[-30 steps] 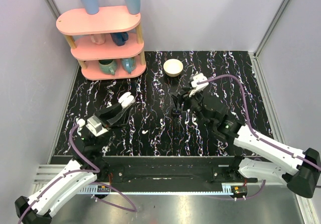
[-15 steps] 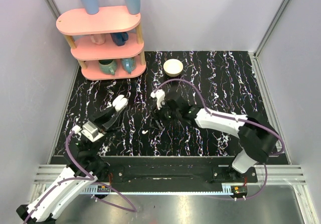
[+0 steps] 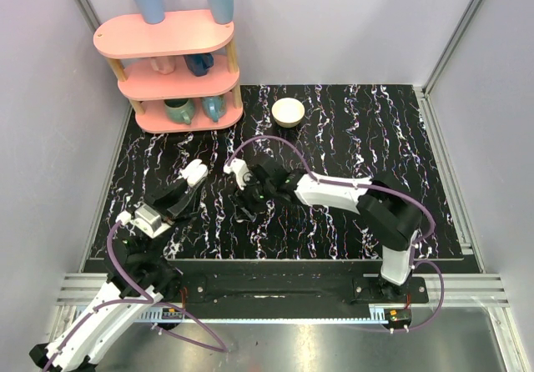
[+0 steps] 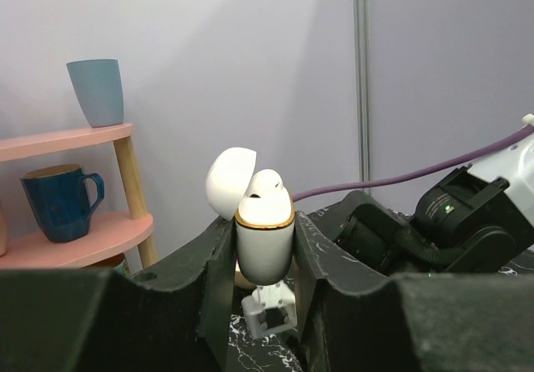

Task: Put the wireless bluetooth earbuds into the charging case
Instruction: Adjust the left earbud at the center of the board.

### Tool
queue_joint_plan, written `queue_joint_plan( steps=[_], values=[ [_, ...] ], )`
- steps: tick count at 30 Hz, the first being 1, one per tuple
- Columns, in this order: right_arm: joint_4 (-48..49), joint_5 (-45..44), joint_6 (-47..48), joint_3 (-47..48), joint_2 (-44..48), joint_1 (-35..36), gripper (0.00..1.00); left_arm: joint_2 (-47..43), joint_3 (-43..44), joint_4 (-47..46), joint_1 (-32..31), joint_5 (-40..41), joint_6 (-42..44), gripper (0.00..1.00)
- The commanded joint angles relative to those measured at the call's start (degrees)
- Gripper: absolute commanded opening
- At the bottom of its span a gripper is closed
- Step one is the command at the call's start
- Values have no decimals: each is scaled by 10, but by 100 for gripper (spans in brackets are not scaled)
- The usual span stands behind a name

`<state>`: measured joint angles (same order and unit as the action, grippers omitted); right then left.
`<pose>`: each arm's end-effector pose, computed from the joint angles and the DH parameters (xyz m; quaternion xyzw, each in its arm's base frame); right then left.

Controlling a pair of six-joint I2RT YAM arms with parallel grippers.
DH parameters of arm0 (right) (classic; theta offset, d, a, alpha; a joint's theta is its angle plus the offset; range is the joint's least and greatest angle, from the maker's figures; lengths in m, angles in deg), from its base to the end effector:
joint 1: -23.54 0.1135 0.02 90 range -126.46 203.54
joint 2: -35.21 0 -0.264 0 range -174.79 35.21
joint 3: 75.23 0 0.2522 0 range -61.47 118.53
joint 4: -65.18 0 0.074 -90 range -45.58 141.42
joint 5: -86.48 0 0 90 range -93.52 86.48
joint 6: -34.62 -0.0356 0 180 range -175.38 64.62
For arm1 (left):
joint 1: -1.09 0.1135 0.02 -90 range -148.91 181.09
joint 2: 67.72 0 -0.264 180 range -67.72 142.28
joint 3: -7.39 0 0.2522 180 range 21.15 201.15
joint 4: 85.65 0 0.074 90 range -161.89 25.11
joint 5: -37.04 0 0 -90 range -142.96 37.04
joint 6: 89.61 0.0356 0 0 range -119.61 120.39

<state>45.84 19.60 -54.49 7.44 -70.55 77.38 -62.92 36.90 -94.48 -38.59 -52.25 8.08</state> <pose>0.2262 0.3332 0.1967 -0.4839 0.7590 0.3403 0.2719 0.0598 -0.0491 0.3016 0.1850 0.4354 -0.2400 0.8477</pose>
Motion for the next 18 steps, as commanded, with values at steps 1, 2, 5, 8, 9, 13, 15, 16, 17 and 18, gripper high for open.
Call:
queue_joint_plan(
  steps=[1,2,5,8,9,13,15,16,17,18],
  values=[
    [-22,-51,32,38,-33,18,62,-8,15,-12,0,10,-3,0],
    [-24,-53,35,44,-38,19,62,-9,14,-14,0,10,-3,0],
    [-26,-62,44,51,-52,22,62,-8,13,-16,0,10,-1,0],
    [-33,-74,51,56,-61,24,62,-7,8,-19,0,14,0,0],
    [-32,-75,53,56,-64,24,62,-7,7,-20,-1,13,0,0],
    [-33,-76,55,66,-74,27,62,-2,-1,-34,0,12,-8,0],
    [-34,-76,59,73,-80,28,62,-1,-1,-35,0,10,-10,0],
    [-34,-76,60,75,-81,29,62,0,-2,-36,0,10,-11,0],
    [-32,-77,60,78,-82,30,62,1,-2,-37,0,10,-11,0],
    [-32,-76,60,79,-86,31,62,0,-2,-38,-1,10,-12,0]
  ],
)
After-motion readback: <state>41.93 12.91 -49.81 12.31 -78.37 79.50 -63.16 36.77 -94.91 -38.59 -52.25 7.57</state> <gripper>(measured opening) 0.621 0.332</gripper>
